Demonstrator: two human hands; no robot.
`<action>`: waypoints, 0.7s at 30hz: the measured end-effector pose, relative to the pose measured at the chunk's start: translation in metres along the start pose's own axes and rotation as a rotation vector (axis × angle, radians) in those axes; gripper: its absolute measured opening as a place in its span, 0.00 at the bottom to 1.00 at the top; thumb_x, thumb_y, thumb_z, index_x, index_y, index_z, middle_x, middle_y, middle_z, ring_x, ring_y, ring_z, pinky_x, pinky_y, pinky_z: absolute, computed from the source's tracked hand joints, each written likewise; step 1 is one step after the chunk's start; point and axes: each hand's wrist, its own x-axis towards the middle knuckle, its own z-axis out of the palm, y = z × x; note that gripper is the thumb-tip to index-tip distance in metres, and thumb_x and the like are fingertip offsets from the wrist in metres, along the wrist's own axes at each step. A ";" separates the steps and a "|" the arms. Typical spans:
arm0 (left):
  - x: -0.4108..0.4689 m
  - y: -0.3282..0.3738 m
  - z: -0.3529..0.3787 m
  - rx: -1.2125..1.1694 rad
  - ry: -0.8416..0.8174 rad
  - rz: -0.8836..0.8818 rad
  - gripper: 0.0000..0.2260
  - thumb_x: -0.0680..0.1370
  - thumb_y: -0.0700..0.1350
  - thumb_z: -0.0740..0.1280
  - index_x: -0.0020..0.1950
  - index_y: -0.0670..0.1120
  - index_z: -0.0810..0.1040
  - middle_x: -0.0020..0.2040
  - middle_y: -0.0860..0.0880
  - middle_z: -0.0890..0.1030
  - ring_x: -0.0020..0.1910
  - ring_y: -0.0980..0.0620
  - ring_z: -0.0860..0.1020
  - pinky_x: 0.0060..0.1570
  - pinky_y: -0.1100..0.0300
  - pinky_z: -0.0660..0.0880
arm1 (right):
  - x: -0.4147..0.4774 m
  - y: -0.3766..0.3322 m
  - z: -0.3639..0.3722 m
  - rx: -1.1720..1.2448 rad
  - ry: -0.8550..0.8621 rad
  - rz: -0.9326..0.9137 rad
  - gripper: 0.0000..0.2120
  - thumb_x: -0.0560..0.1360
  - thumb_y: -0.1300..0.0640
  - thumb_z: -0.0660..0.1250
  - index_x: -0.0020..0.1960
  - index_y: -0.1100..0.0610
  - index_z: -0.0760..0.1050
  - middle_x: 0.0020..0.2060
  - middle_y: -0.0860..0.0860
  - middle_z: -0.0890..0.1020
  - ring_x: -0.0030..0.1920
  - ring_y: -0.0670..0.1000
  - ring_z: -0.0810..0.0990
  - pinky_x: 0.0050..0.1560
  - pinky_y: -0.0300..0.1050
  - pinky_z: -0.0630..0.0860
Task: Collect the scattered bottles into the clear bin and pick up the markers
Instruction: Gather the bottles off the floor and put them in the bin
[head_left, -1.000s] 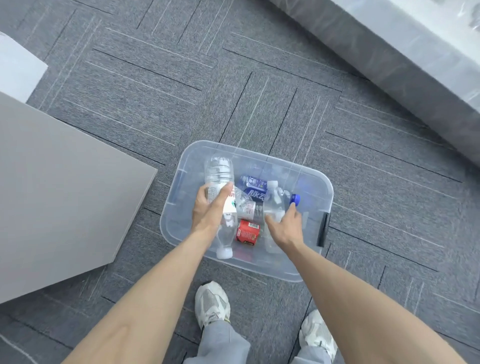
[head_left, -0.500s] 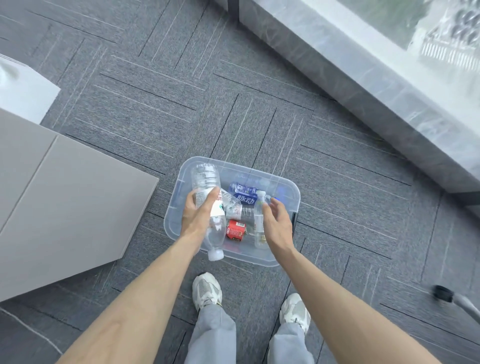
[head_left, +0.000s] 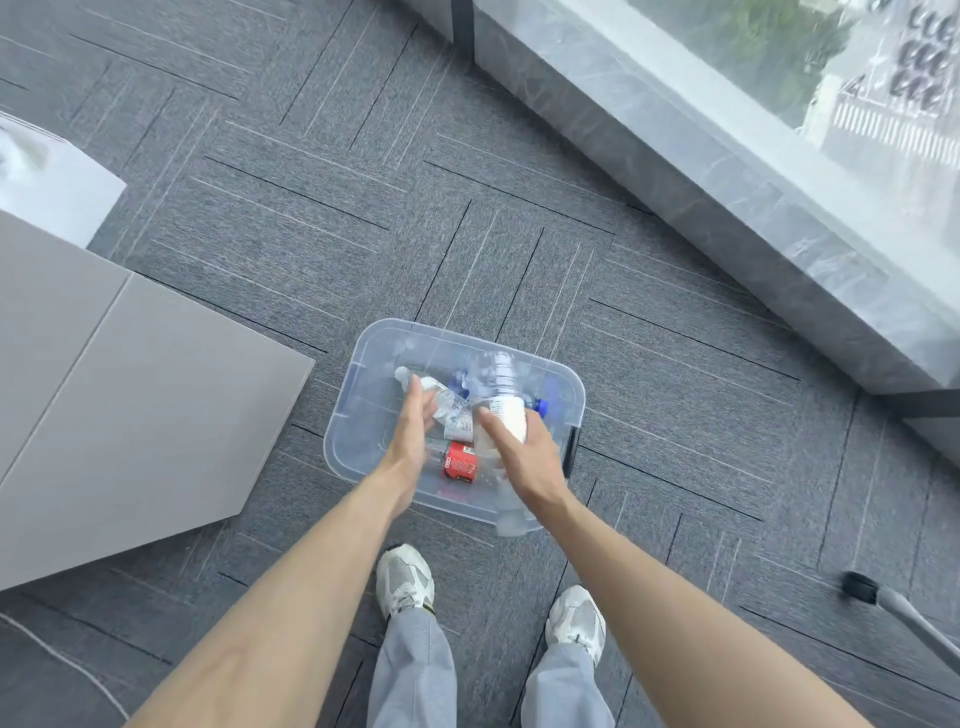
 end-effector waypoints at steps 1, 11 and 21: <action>0.004 -0.002 -0.006 0.000 0.025 0.004 0.30 0.81 0.64 0.42 0.77 0.50 0.62 0.77 0.47 0.63 0.75 0.49 0.63 0.74 0.42 0.55 | 0.002 0.004 -0.001 -0.033 0.033 0.018 0.31 0.71 0.30 0.66 0.63 0.52 0.72 0.51 0.47 0.82 0.52 0.50 0.81 0.56 0.51 0.78; 0.059 -0.044 -0.067 0.071 0.186 -0.002 0.29 0.79 0.66 0.50 0.74 0.51 0.68 0.69 0.51 0.74 0.70 0.50 0.69 0.71 0.44 0.62 | 0.075 0.041 0.050 -0.227 0.120 0.138 0.40 0.73 0.35 0.67 0.72 0.59 0.58 0.67 0.60 0.73 0.65 0.63 0.74 0.65 0.63 0.71; 0.079 -0.059 -0.078 0.119 0.224 0.038 0.28 0.80 0.65 0.50 0.73 0.50 0.68 0.70 0.51 0.73 0.71 0.49 0.68 0.72 0.41 0.59 | 0.104 0.069 0.067 -0.332 0.158 0.245 0.35 0.77 0.43 0.64 0.76 0.61 0.60 0.70 0.63 0.69 0.70 0.64 0.70 0.69 0.59 0.68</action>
